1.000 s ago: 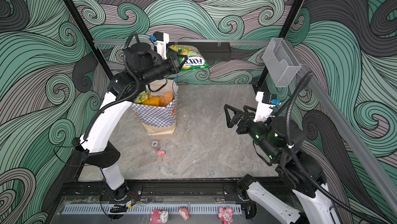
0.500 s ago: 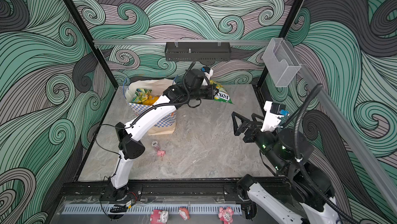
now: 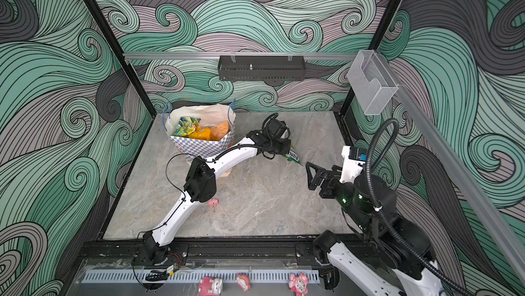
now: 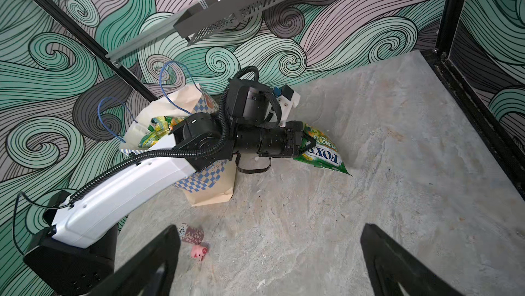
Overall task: Take the snacks out of the paper bag
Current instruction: 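Carry the FOX'S bag beside the paper bag and release it on the table, then move the left gripper back into the checkered bag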
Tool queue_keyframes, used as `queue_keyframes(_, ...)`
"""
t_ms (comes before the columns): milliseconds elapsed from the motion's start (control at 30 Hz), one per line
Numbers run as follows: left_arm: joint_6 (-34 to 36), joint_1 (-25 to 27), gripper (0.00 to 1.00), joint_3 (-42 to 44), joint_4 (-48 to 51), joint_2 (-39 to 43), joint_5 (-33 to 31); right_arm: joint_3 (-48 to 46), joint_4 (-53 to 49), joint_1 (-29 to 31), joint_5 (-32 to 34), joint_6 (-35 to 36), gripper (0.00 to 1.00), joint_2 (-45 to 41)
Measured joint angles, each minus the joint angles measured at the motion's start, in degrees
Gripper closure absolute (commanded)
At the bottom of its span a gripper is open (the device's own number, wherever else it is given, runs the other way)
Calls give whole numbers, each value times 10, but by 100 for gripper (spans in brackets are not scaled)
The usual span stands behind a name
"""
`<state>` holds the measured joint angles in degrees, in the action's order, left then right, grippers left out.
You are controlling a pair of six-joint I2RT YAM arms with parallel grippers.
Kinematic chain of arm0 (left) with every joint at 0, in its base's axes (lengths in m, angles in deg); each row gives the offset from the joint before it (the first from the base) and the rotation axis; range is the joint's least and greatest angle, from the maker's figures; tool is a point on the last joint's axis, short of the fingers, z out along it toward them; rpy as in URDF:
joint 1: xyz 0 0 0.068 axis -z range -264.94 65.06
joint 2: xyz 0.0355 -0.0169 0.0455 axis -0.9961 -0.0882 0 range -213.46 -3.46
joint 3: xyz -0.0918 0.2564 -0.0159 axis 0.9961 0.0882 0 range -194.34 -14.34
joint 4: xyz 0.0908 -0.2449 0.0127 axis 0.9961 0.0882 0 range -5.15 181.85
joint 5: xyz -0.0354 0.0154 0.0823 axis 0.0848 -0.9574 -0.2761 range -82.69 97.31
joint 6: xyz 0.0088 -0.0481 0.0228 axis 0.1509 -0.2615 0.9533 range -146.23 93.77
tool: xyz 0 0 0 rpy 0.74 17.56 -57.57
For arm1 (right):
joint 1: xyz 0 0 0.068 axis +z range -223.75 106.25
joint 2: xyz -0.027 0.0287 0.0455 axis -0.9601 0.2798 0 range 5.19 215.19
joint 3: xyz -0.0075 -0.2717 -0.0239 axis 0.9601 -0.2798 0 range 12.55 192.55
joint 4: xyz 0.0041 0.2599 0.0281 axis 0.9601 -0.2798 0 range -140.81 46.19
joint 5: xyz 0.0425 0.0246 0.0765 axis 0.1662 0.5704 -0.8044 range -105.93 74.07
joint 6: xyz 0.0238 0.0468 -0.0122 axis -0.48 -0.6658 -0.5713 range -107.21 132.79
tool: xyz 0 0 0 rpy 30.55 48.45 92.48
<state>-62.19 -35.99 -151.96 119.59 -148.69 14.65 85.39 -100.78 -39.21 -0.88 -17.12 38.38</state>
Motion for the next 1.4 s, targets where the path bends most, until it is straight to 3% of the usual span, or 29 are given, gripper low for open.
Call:
queue_keyframes(200,-10,0,100,0,-5,-14,6,-24,-14,0,-9,-7,1,-1)
queue_keyframes(433,-6,0,67,6,-12,-14,5,-41,-47,0,-44,-21,1,5)
queue_keyframes(867,8,-1,49,81,-11,4,-16,-45,-61,0,-74,-35,1,38)
queue_keyframes(1400,33,-3,42,73,-5,243,-44,-38,-49,0,-69,-33,1,42)
